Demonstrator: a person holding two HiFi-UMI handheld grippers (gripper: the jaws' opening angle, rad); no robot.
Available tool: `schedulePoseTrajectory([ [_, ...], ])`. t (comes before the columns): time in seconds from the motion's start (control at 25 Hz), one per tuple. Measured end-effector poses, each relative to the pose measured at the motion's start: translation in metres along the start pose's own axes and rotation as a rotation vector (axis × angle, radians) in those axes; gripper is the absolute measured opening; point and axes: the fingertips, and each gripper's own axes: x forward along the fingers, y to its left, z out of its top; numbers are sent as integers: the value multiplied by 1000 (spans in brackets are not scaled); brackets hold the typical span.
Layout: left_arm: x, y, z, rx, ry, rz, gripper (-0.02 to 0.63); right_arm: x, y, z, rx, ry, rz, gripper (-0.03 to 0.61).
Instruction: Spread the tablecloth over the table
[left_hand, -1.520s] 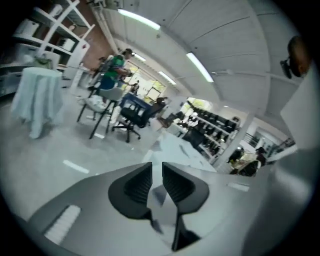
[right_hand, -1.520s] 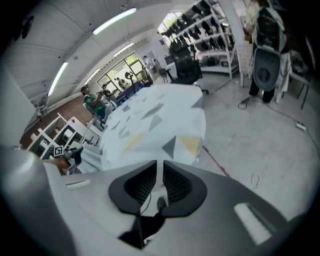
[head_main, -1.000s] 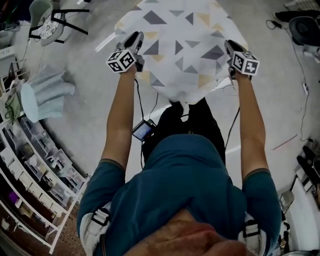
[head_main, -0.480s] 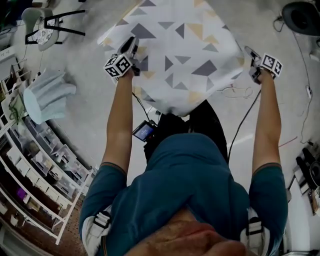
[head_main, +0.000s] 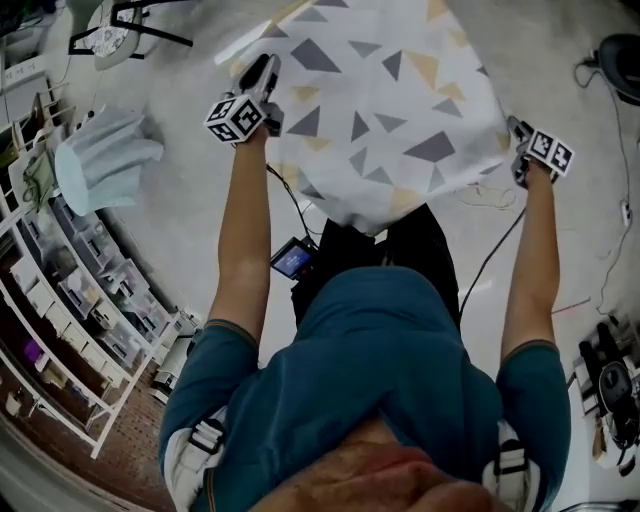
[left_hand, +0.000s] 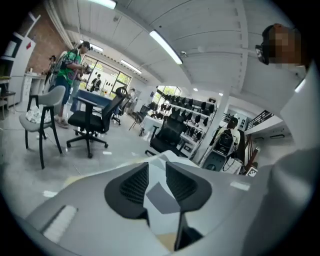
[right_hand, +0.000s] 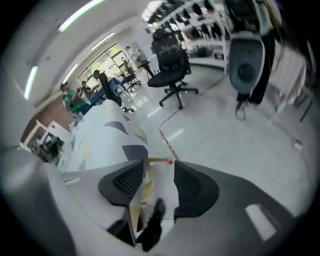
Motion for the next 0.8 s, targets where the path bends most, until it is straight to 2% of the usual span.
schedulePoseTrajectory([
  [0.08, -15, 16, 30, 36, -59, 41, 104, -16, 19, 26, -200, -97, -151, 202],
  [0.16, -30, 41, 49, 62, -87, 105, 104, -30, 61, 47, -357, -196, -216, 201],
  [0.2, -36, 56, 54, 62, -88, 138, 108, -33, 86, 53, -406, -236, -204, 201],
  [0.28, -44, 86, 55, 34, -60, 196, 129, -28, 138, 54, -440, -277, -110, 201],
  [0.36, -49, 115, 42, -25, 5, 235, 163, -10, 180, 43, -434, -277, 2, 201],
  [0.48, -53, 145, 12, -107, 125, 251, 192, 17, 228, 20, -437, -246, 113, 201],
  [0.64, -51, 157, -19, -235, 228, 185, 209, 36, 264, -8, -474, -192, 174, 201],
  [0.76, -44, 153, -25, -342, 229, 103, 197, 49, 271, -24, -478, -133, 184, 201],
  [0.8, -41, 150, -25, -373, 224, 69, 176, 54, 273, -29, -473, -114, 192, 201],
])
